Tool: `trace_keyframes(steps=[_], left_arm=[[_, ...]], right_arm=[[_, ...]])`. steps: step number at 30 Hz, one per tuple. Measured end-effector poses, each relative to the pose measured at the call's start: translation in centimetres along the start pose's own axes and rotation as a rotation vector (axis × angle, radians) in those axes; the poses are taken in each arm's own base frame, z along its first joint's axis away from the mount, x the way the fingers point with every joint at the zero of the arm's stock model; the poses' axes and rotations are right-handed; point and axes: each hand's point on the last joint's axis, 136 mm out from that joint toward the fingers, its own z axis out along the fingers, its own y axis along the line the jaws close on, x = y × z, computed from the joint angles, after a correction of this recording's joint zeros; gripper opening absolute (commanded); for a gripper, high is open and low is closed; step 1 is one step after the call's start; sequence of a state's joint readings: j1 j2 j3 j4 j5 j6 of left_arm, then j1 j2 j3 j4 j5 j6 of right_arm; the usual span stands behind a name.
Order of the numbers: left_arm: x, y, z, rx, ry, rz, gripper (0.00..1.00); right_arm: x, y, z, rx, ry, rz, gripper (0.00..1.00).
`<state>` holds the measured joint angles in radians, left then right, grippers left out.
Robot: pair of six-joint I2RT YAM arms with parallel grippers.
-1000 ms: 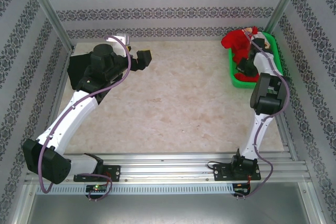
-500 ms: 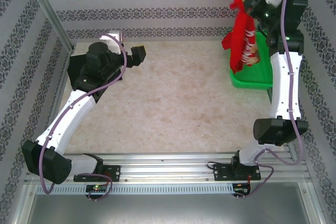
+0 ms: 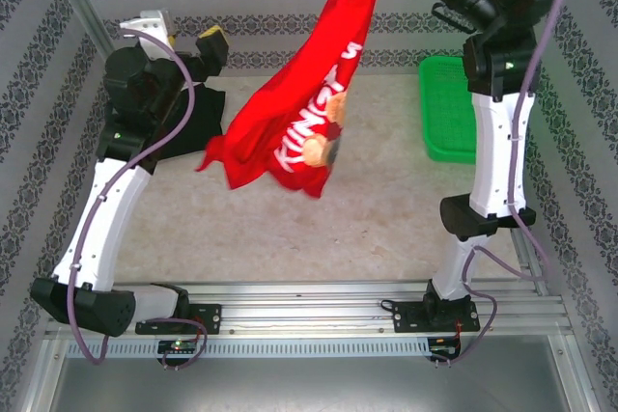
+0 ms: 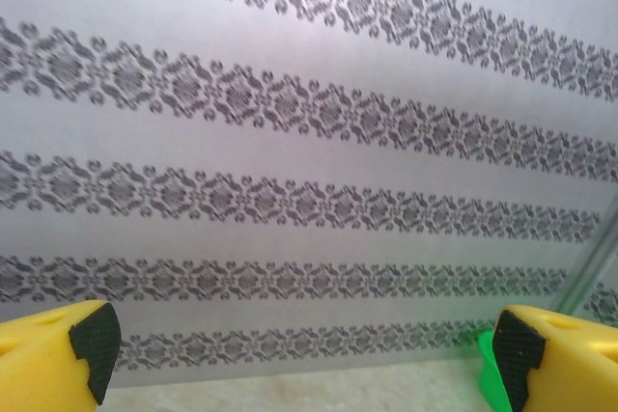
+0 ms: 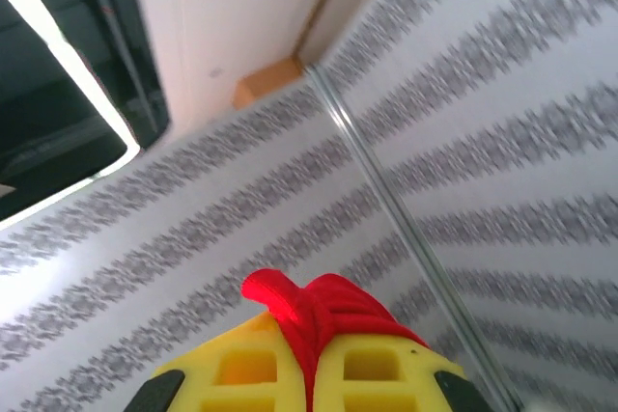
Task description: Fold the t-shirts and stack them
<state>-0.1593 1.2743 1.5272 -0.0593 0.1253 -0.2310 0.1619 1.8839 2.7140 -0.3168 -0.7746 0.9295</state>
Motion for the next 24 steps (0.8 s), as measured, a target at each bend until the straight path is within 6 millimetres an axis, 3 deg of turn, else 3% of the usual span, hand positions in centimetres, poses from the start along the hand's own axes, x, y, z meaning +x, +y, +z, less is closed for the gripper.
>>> trace_keyframes(steps=[3,6,8,11,13,16,19,22,24], left_arm=[[-0.2,-0.4,-1.1,0.019,-0.006,0.004,1.00],[1.0,-1.2,-1.2,0.054,0.023,0.002,1.00],[3.3,-2.6,-0.7,0.082,0.086,0.006,1.00],[8.5,-5.2,0.3,0.129,0.221,0.008,1.00],[12.8,-6.7,0.8,0.148,0.331,0.014,1.00],[19.4,-8.3,1.1,0.153,0.505,0.028,1.00],[24.4,-8.9,0.9,0.133,0.643,0.031,1.00],[28.0,-8.6,0.9,0.091,0.739,0.024,1.00],[30.3,-8.1,0.9,0.055,0.804,0.026,1.00]], right_arm=[[5.2,-8.3,0.0,0.180,0.103,0.118,0.00],[12.8,-19.1,-2.4,0.397,0.214,0.265,0.00],[18.3,-26.1,-5.6,0.546,0.277,0.377,0.00],[26.2,-33.1,-11.7,0.741,0.362,0.540,0.00],[29.7,-35.3,-15.4,0.838,0.399,0.608,0.00],[32.0,-36.6,-18.8,0.915,0.413,0.642,0.00],[32.4,-36.5,-21.0,0.961,0.408,0.631,0.03],[31.7,-36.5,-21.7,0.977,0.400,0.594,0.27],[31.9,-36.5,-21.9,0.983,0.415,0.580,0.33]])
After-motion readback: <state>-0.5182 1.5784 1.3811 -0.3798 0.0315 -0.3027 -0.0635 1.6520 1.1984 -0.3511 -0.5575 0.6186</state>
